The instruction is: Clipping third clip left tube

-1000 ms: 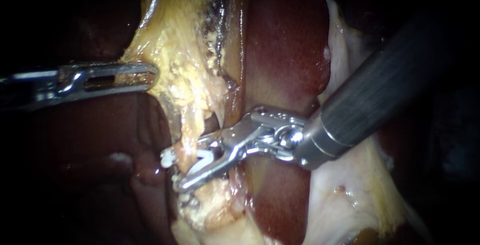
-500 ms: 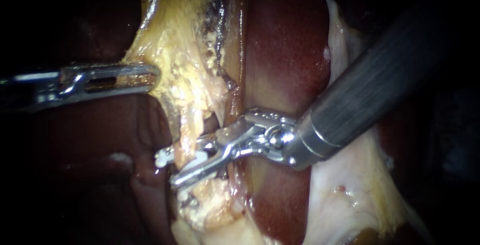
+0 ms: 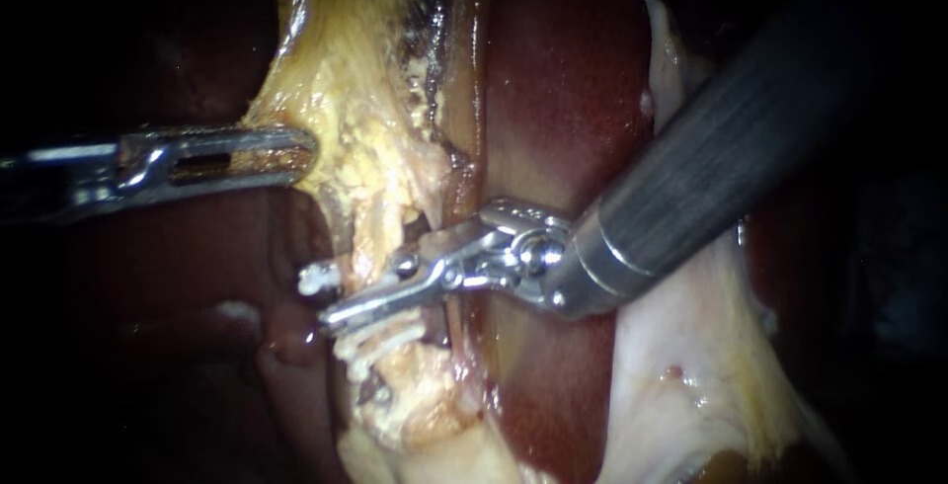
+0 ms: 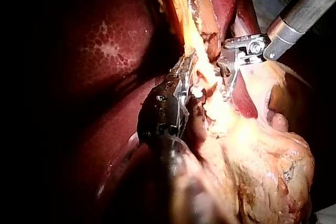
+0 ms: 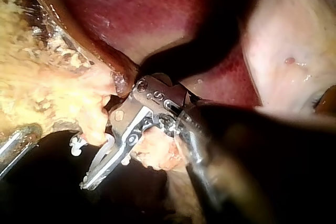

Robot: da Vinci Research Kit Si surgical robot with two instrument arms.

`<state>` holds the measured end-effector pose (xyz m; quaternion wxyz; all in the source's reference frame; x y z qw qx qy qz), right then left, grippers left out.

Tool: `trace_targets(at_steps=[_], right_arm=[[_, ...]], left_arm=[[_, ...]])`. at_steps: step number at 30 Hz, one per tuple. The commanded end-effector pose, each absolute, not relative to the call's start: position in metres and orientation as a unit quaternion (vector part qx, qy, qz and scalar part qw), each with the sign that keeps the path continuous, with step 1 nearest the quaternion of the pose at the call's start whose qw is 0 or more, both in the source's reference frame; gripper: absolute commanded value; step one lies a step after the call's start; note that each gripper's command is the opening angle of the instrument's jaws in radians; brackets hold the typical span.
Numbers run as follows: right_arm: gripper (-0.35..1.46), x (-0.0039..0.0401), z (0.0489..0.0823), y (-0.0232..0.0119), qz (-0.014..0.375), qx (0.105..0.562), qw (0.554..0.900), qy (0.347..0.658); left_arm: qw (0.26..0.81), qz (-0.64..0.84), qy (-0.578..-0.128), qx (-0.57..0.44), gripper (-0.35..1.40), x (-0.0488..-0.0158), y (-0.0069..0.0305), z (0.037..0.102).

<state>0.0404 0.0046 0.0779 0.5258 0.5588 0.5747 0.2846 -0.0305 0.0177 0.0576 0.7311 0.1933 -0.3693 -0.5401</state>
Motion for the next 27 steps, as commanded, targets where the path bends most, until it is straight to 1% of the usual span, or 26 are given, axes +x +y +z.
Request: trace_targets(at_steps=[1,6,8,16,27], right_arm=[[0.57,0.0403,0.0777,0.0048,0.286,0.558,0.527,0.574],[0.56,0.0392,0.0762,0.0070,0.299,0.555,0.526,0.570],[0.54,0.0390,0.0762,0.0074,0.302,0.554,0.526,0.570],[0.51,0.0395,0.0775,0.0064,0.296,0.554,0.528,0.572],[0.48,0.0400,0.0777,0.0058,0.292,0.555,0.527,0.573]], left_arm=[[0.731,-0.540,-0.369,0.193,-0.35,-0.0306,0.0177,0.0576],[0.731,-0.540,-0.369,0.193,-0.35,-0.0306,0.0176,0.0576],[0.731,-0.540,-0.369,0.193,-0.35,-0.0306,0.0176,0.0576],[0.731,-0.540,-0.369,0.193,-0.35,-0.0306,0.0176,0.0576],[0.731,-0.540,-0.369,0.193,-0.35,-0.0306,0.0176,0.0576]])
